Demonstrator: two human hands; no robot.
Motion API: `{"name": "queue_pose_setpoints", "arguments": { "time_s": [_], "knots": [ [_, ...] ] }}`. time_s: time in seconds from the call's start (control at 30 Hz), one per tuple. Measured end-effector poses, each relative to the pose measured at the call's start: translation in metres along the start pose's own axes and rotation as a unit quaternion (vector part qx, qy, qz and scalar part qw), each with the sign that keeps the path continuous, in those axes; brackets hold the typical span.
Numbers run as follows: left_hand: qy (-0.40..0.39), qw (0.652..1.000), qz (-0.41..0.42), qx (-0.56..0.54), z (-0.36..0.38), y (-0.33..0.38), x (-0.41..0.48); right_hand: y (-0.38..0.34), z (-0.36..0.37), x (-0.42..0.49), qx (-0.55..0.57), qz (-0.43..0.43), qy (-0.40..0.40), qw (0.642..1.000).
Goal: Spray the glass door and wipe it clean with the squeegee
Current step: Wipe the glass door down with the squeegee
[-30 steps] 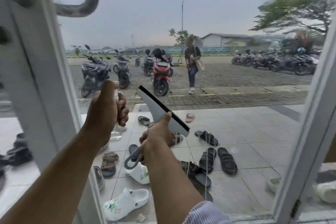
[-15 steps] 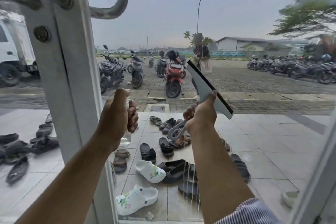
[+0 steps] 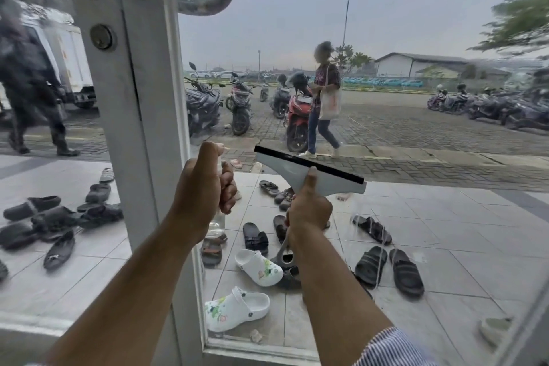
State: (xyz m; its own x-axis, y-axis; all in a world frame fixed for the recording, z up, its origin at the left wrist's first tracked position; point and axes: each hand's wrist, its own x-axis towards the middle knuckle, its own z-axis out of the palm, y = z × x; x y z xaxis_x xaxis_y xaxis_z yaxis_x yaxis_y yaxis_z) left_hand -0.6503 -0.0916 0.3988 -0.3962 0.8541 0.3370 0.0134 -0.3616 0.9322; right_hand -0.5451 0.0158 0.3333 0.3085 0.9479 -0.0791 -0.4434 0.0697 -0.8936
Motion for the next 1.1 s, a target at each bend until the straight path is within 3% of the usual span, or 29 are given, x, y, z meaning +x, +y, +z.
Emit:
{"name": "queue_pose_setpoints", "arguments": {
  "time_s": [0.2, 0.3, 0.5, 0.57, 0.73, 1.0, 1.1],
  "knots": [
    [0.0, 1.0, 0.003, 0.004, -0.007, 0.002, -0.003, -0.061, 0.011, 0.003, 0.05, -0.083, -0.097, 0.991],
    [-0.004, 1.0, 0.007, 0.014, -0.009, 0.002, -0.002, -0.079, 0.025, 0.013, 0.027, -0.079, -0.083, 0.993],
    [0.004, 1.0, 0.009, 0.02, -0.016, 0.002, 0.003, 0.002, 0.018, -0.004, -0.153, -0.078, -0.077, 0.982],
    [0.003, 1.0, 0.007, 0.027, -0.018, 0.001, 0.002, 0.017, 0.009, -0.005, -0.178, -0.09, -0.054, 0.979],
    [0.012, 0.999, 0.015, 0.031, -0.03, 0.001, -0.004, 0.043, -0.015, 0.004, -0.234, -0.096, -0.082, 0.964],
    [0.017, 0.999, 0.013, 0.04, -0.044, -0.002, -0.012, -0.012, 0.004, -0.005, -0.097, -0.222, -0.186, 0.952],
    [0.024, 0.999, 0.001, 0.043, -0.046, -0.007, -0.013, -0.049, 0.034, 0.005, -0.032, -0.204, -0.2, 0.958]
  ]
}}
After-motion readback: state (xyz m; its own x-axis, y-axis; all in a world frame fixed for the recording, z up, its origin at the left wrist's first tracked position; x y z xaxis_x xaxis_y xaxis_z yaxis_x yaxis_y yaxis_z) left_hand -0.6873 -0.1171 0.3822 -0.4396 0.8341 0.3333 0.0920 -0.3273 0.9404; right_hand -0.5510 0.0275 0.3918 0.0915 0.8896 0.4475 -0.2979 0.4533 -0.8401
